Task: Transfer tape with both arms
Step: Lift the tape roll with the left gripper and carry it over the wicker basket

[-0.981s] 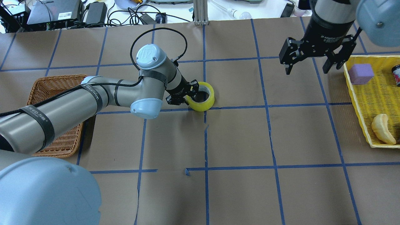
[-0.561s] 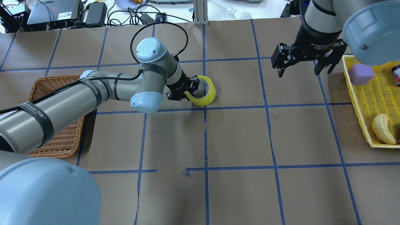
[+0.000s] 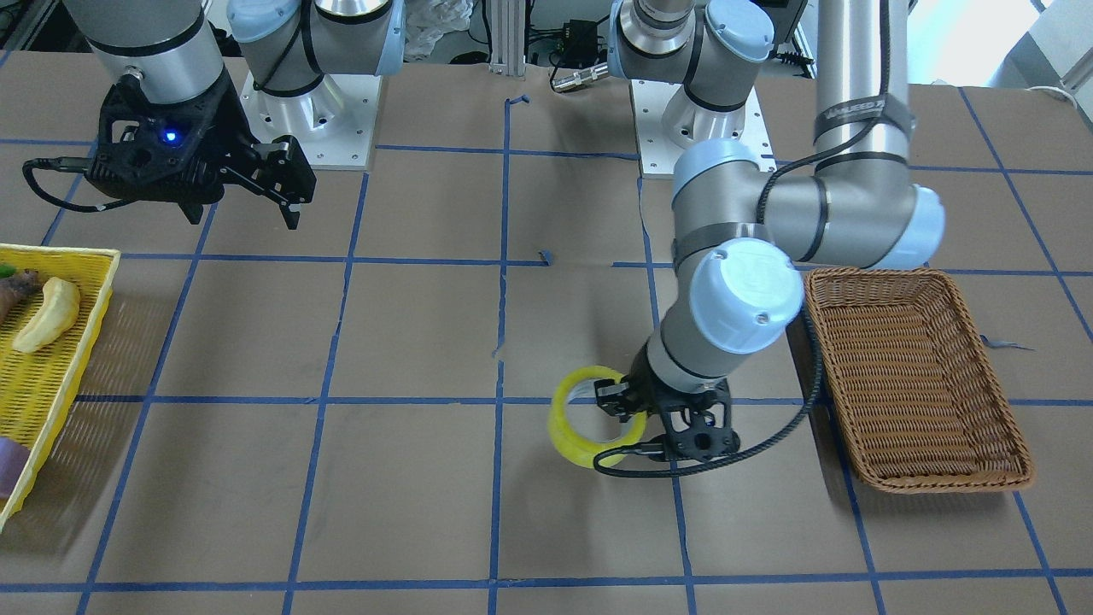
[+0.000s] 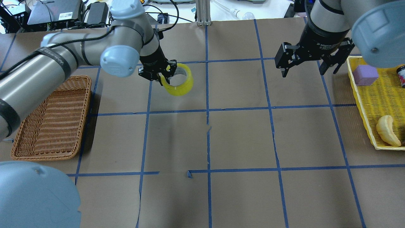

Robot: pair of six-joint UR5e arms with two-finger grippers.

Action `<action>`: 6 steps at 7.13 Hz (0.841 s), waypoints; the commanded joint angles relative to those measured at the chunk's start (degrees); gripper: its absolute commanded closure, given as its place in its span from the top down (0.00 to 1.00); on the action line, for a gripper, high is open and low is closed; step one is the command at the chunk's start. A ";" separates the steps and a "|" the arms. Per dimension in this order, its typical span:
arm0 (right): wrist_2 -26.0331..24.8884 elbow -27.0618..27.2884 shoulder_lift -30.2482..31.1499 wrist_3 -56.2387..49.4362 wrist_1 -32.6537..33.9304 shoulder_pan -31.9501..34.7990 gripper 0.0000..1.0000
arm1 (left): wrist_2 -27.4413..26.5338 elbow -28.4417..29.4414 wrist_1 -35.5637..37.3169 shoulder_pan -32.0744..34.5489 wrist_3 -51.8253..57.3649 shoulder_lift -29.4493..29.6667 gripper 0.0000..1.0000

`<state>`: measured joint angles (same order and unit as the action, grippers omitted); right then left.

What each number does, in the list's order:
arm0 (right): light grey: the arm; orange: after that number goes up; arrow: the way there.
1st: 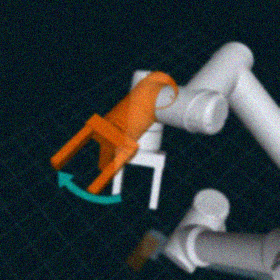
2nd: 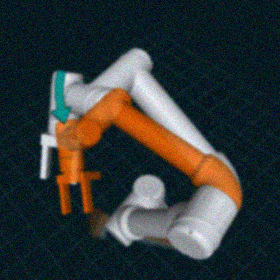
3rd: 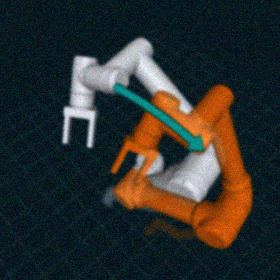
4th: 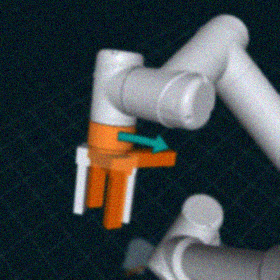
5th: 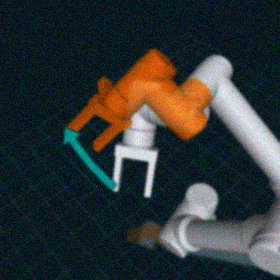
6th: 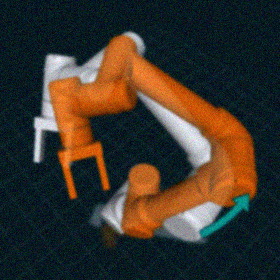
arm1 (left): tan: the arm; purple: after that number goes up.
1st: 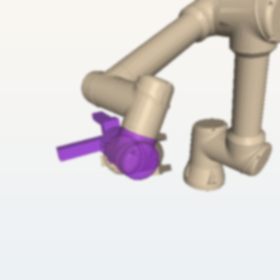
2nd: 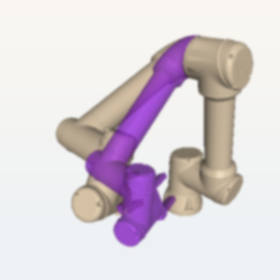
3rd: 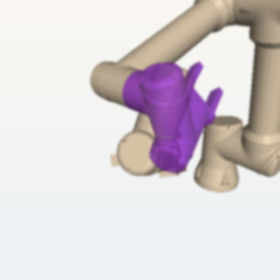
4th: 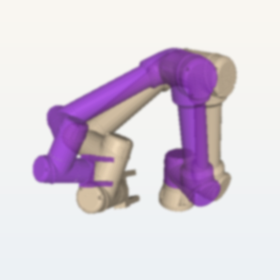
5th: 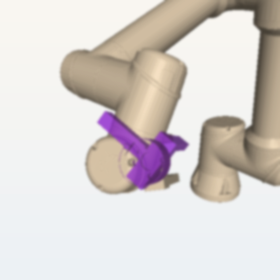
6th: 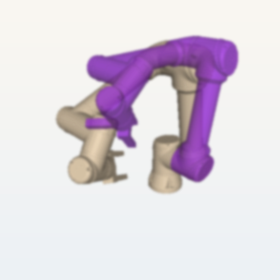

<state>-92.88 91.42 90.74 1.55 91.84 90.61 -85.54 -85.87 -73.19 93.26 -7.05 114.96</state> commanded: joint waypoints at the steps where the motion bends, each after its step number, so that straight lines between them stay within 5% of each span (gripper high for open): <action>1: 0.32 0.07 0.05 0.56 -0.25 0.01 1.00 | -10.36 1.77 -8.71 -9.71 24.24 -3.14 0.00; 4: 1.46 -0.11 0.49 -0.92 -0.09 -0.34 1.00 | -14.29 -0.51 -6.47 -29.11 56.15 -3.52 0.00; 6: 3.76 -0.54 0.49 -3.92 -0.26 -0.61 1.00 | -13.51 -6.98 8.87 -37.42 60.66 -0.19 0.00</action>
<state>-89.85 91.11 91.19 -1.21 91.67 90.17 -99.28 -88.70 -72.84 60.87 49.80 112.80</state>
